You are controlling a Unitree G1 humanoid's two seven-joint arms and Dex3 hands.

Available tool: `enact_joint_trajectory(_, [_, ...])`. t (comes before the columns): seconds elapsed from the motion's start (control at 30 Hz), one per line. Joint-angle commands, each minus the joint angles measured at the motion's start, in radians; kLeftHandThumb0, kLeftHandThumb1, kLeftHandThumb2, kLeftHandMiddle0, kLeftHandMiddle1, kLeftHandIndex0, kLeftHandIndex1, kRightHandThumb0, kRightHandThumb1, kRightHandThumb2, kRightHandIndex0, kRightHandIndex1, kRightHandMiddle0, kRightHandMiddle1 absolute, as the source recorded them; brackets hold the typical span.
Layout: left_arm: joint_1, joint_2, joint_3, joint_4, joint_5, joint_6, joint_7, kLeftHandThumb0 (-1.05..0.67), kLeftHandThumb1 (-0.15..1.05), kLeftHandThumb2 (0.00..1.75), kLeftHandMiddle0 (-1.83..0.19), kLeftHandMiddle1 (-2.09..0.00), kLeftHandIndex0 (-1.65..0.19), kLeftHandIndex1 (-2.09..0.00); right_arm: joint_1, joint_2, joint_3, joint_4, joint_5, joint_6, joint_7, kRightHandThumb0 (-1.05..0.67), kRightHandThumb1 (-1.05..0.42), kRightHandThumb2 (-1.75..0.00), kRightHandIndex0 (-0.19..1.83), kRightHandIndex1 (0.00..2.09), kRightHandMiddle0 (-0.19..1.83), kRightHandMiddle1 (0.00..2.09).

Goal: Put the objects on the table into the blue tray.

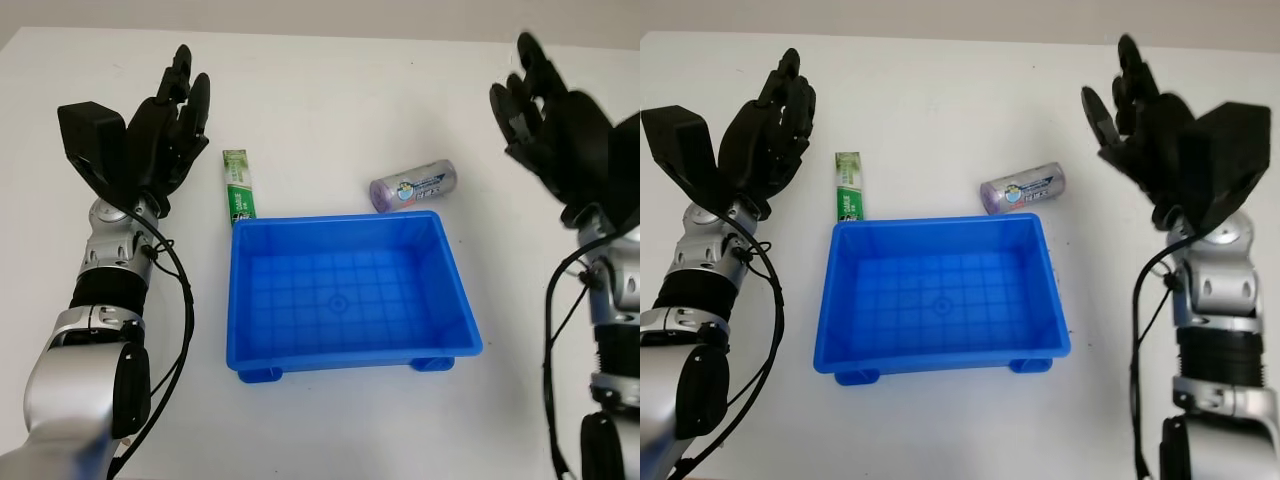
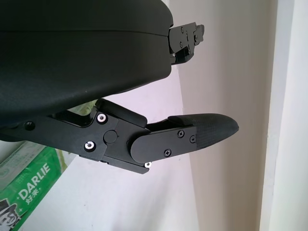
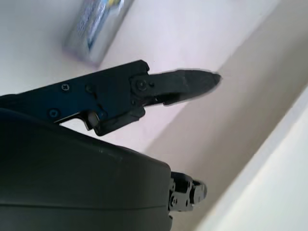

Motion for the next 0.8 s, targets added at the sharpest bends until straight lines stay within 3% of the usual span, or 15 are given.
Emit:
enact_joint_trajectory(0.0, [0.009,-0.003,-0.002,-0.028,0.001,0.005,0.004,-0.75,1.05,0.61,0.19,-0.04,0.17,-0.03,-0.04,-0.054,0.051,0.038,-0.065,-0.059,0.017,-0.49,-0.83,-0.05,0.17,0.21,-0.09,0.72])
enact_joint_trajectory(0.07, [0.013,-0.004,0.0,-0.033,-0.004,0.011,0.001,-0.75,1.05,0.61,0.19,-0.05,0.17,-0.04,-0.084,-0.111,0.115,0.101,-0.166,-0.166,0.022,-0.5,-0.79,-0.05,0.23,0.3,-0.1,0.77])
enact_joint_trajectory(0.1, [0.014,-0.004,0.0,-0.035,-0.004,0.012,-0.002,-0.75,1.05,0.6,0.19,-0.04,0.18,-0.03,-0.103,-0.137,0.146,0.131,-0.212,-0.212,0.03,-0.54,-0.77,-0.05,0.2,0.53,-0.08,0.76])
enact_joint_trajectory(0.13, [0.015,-0.004,-0.001,-0.036,-0.003,0.013,-0.003,-0.74,1.05,0.6,0.19,-0.04,0.18,-0.03,-0.123,-0.159,0.178,0.157,-0.251,-0.239,0.055,-0.55,-0.76,-0.05,0.16,0.62,-0.08,0.75])
enact_joint_trajectory(0.3, [0.015,-0.005,-0.006,-0.04,0.005,0.013,0.001,-0.74,1.05,0.6,0.19,-0.04,0.18,-0.04,-0.181,-0.203,0.288,0.222,-0.364,-0.313,0.173,-0.56,-0.78,-0.06,0.07,0.26,0.11,0.26])
enact_joint_trajectory(0.37, [0.013,-0.007,-0.006,-0.04,0.004,0.016,0.0,-0.74,1.05,0.6,0.19,-0.03,0.19,-0.04,-0.197,-0.205,0.327,0.232,-0.422,-0.302,0.197,-0.55,-0.78,-0.05,0.08,0.18,0.14,0.17])
enact_joint_trajectory(0.77, [0.018,-0.013,-0.005,-0.053,0.0,0.026,0.001,-0.75,1.05,0.59,0.19,-0.03,0.19,-0.03,-0.23,-0.172,0.41,0.35,-0.518,-0.365,0.202,-0.47,-0.83,-0.06,0.09,0.09,0.18,0.08])
